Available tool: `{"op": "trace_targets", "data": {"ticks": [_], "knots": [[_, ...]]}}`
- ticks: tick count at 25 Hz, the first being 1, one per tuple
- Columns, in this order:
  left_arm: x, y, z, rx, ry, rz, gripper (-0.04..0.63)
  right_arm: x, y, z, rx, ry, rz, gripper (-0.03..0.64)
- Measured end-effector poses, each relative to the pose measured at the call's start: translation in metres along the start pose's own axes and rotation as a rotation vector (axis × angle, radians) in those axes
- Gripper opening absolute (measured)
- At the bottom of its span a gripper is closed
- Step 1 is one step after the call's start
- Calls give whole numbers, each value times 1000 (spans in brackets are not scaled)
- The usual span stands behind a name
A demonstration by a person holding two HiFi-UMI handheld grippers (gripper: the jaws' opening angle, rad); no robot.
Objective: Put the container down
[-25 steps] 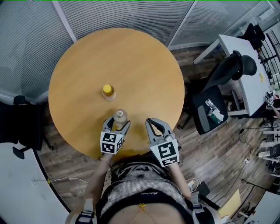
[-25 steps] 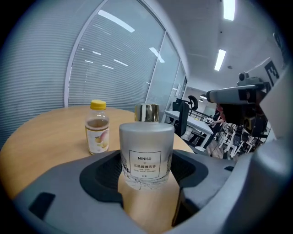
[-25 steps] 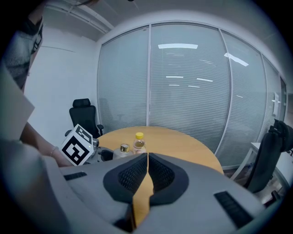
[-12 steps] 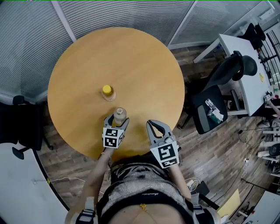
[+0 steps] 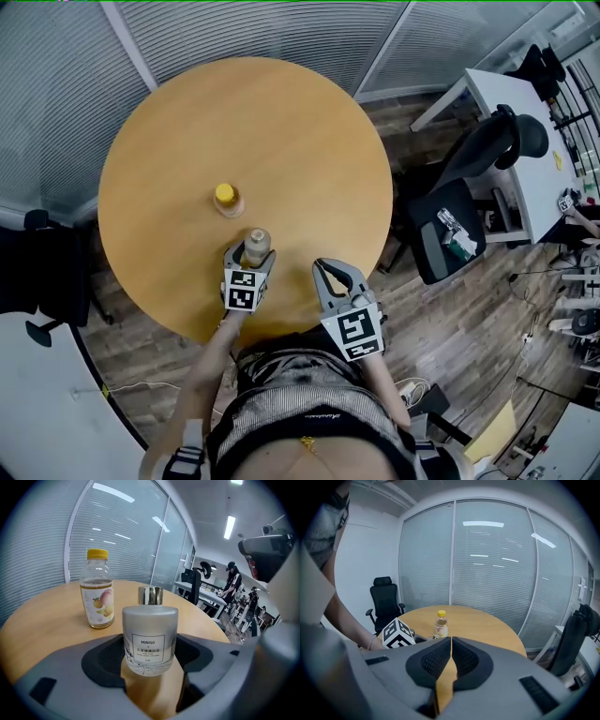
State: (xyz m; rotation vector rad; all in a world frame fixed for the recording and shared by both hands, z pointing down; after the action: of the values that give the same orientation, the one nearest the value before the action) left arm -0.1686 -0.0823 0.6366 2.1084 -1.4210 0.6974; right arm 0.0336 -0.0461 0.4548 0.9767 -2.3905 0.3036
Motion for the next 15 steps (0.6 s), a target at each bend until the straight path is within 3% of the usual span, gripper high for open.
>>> {"op": "trace_targets", "data": {"ticks": [15], "knots": [[11, -4, -6, 29, 36, 14, 339, -1, 2, -4, 8, 14, 3, 21]]}}
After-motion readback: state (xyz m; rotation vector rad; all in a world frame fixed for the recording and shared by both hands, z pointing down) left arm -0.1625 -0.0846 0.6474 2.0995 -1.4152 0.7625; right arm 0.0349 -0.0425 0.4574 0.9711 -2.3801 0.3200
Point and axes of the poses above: the fingertips, and each gripper's own axes: x forward along the fingers, y to its left, z out of its top, the point moved 10 cm from there along -x, backward along the fingers, and after that the axes turned 5 degrees about z, right-handed, at the moved point
